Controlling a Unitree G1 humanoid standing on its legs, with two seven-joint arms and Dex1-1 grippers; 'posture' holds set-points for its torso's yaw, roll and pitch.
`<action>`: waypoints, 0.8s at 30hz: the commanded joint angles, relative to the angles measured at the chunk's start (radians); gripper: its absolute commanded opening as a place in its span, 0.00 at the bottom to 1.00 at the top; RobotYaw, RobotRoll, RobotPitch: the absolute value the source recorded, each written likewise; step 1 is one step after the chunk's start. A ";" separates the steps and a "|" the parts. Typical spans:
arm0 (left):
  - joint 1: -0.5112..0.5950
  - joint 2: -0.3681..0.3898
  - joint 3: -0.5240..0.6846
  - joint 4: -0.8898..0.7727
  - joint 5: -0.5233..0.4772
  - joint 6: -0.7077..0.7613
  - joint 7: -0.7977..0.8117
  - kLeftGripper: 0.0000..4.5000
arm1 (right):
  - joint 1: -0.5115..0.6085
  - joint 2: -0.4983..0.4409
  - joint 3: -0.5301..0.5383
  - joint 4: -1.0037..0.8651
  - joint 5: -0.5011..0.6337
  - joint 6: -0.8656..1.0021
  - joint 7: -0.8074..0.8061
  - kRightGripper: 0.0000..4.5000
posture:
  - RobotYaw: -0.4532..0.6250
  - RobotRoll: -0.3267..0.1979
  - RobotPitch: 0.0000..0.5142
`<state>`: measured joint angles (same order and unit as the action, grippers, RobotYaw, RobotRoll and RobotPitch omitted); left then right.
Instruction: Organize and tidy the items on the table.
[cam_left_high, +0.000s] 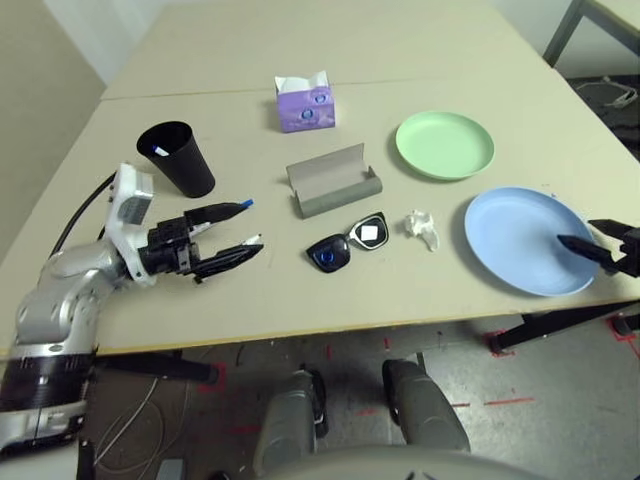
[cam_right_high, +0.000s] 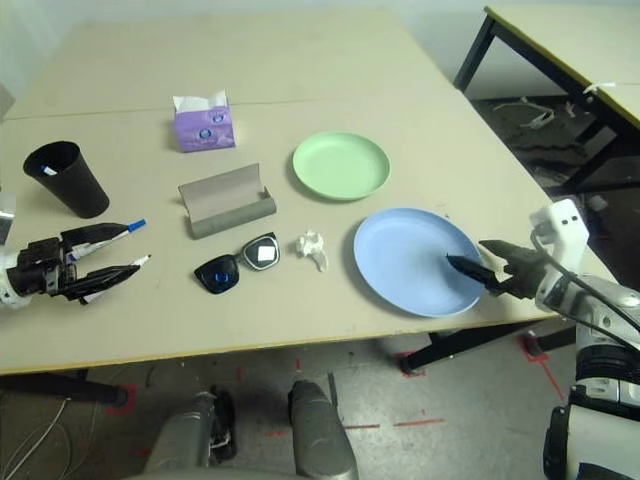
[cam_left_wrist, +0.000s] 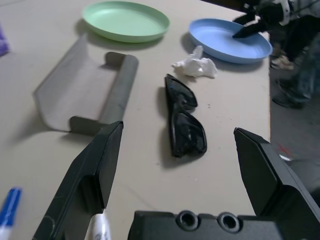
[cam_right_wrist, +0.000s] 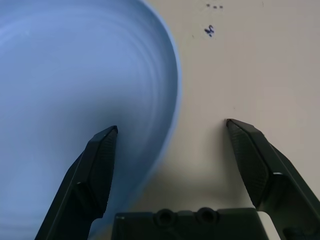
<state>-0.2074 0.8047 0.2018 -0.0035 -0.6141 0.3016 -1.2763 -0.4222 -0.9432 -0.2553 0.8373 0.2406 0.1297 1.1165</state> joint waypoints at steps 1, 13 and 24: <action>0.004 0.003 -0.024 -0.021 0.040 -0.048 -0.022 1.00 | 0.027 -0.018 0.032 -0.022 -0.022 0.067 0.014 0.99 | 0.30 0.62 0.37; 0.016 -0.037 -0.054 0.009 0.138 -0.275 -0.033 1.00 | 0.010 -0.004 0.060 -0.076 -0.019 0.181 0.039 0.72 | 0.30 0.62 0.39; 0.007 -0.060 -0.081 0.022 0.163 -0.309 -0.011 1.00 | 0.014 -0.003 0.023 -0.125 0.028 0.229 0.039 0.00 | 0.29 0.62 0.41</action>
<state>-0.2090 0.7454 0.1338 0.0063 -0.4662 0.0043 -1.2845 -0.4274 -0.9585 -0.2371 0.7101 0.2709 0.3389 1.1635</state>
